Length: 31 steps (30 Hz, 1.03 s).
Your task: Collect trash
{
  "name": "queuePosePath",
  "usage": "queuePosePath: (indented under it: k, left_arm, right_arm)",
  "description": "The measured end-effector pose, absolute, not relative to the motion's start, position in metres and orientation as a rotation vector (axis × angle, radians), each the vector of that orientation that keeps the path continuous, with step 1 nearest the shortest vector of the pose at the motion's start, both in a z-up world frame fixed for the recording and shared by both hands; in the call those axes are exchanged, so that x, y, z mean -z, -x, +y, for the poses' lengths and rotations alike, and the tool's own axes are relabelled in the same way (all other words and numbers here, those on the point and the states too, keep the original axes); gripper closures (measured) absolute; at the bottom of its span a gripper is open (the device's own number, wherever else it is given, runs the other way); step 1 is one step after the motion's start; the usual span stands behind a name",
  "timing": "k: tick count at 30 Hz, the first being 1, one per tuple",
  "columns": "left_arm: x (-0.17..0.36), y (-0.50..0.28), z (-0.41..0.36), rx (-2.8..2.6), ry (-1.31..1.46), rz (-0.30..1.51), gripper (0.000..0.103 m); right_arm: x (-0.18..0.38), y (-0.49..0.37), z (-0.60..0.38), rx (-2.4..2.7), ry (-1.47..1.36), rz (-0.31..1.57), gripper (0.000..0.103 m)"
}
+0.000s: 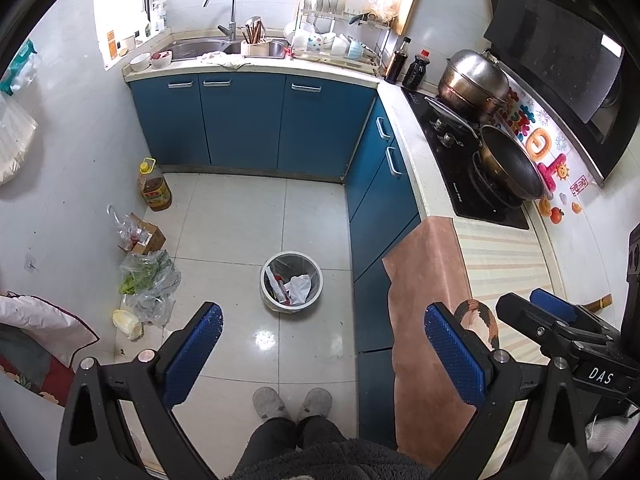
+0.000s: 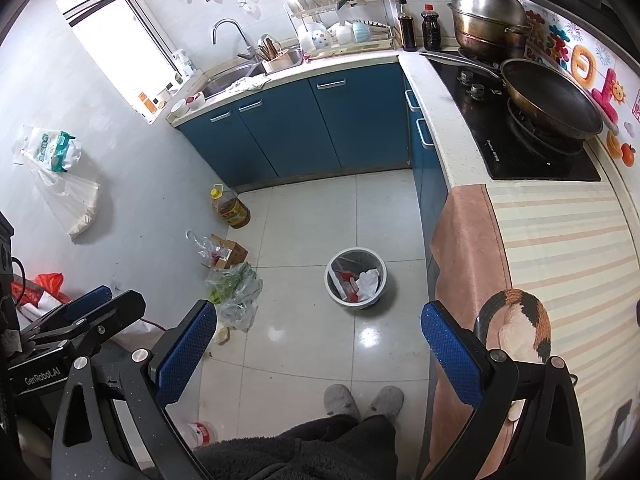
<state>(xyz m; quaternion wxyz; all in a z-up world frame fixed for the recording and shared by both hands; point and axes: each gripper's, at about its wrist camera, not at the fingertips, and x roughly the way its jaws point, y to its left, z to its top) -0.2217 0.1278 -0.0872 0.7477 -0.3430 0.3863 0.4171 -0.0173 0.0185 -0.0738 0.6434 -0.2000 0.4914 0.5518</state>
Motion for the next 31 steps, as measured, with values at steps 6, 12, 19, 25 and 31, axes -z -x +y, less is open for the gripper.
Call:
queuePosePath:
  k: [6, 12, 19, 25, 31]
  left_arm:
    - [0.0883, 0.2229, 0.1294, -0.906, 0.748, 0.849, 0.000]
    - [0.0889, 0.2242, 0.1310, -0.906, 0.744, 0.853, 0.000]
    - [0.0890, 0.2250, 0.1311, -0.905, 0.745, 0.856, 0.000]
    - [0.0891, 0.2251, 0.1311, -0.903, 0.745, 0.858, 0.000]
    - [0.0910, 0.2259, 0.1285, -0.905, 0.741, 0.852, 0.000]
  right_arm:
    - [0.0751, 0.0154, 0.0183, -1.257, 0.452, 1.126, 0.000]
    - [0.0751, 0.0160, 0.0178, -1.259, 0.453, 1.131, 0.000]
    - [0.0741, 0.0163, 0.0190, -1.260, 0.452, 1.135, 0.000]
    - [0.0746, 0.0149, 0.0183, -1.258, 0.451, 1.137, 0.000]
    - [0.0749, 0.0142, 0.0168, -1.259, 0.452, 1.135, 0.000]
